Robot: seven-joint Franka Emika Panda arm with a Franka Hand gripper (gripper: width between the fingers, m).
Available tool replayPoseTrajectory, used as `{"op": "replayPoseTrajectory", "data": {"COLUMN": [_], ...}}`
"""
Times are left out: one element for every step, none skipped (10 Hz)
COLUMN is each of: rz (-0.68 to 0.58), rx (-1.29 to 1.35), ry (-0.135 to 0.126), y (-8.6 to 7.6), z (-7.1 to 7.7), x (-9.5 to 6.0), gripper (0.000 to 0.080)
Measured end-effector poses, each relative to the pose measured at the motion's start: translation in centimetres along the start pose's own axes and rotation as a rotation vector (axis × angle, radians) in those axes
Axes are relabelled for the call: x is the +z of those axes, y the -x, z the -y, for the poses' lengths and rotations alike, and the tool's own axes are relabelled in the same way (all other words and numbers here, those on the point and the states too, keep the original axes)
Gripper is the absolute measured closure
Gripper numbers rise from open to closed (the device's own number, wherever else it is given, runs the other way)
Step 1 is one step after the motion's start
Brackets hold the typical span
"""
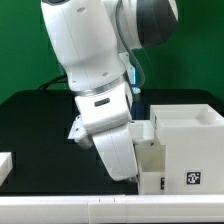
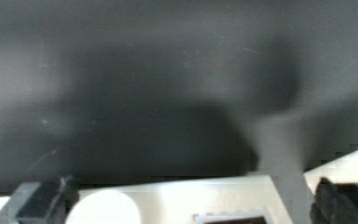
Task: Assemble drawer
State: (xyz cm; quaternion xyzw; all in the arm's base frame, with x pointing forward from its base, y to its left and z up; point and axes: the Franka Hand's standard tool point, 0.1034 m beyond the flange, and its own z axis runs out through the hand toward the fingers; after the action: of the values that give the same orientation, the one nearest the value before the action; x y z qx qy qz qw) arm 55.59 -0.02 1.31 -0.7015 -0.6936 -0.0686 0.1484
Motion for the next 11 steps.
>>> {"op": "replayPoseTrajectory", "data": {"rz": [0.000, 0.000, 0.000, -0.001, 0.003, 0.005, 0.005, 0.004, 0.005, 0.004, 0.003], "rx": [-0.003, 0.002, 0.004, 0.010, 0.009, 0.013, 0.021, 0.027, 0.036, 0.048, 0.057], "ry": [-0.002, 0.003, 0.004, 0.003, 0.006, 0.002, -0.004, -0.008, -0.005, -0.006, -0.007], "y": [0.4, 1.2, 2.0, 2.3, 2.2, 2.2, 1.9, 1.5, 1.0, 0.4, -0.3], "z": [0.1, 0.0, 0.0, 0.2, 0.4, 0.9, 1.2, 1.5, 1.5, 1.5, 1.5], "x": [0.0, -0.4, -0.7, -0.8, -0.8, -0.8, -0.7, -0.4, -0.1, 0.1, 0.2], "gripper": [0.0151, 0.0151, 0.0151, 0.0151, 0.0151, 0.0151, 0.0151, 0.0151, 0.0151, 0.0151, 0.0151]}}
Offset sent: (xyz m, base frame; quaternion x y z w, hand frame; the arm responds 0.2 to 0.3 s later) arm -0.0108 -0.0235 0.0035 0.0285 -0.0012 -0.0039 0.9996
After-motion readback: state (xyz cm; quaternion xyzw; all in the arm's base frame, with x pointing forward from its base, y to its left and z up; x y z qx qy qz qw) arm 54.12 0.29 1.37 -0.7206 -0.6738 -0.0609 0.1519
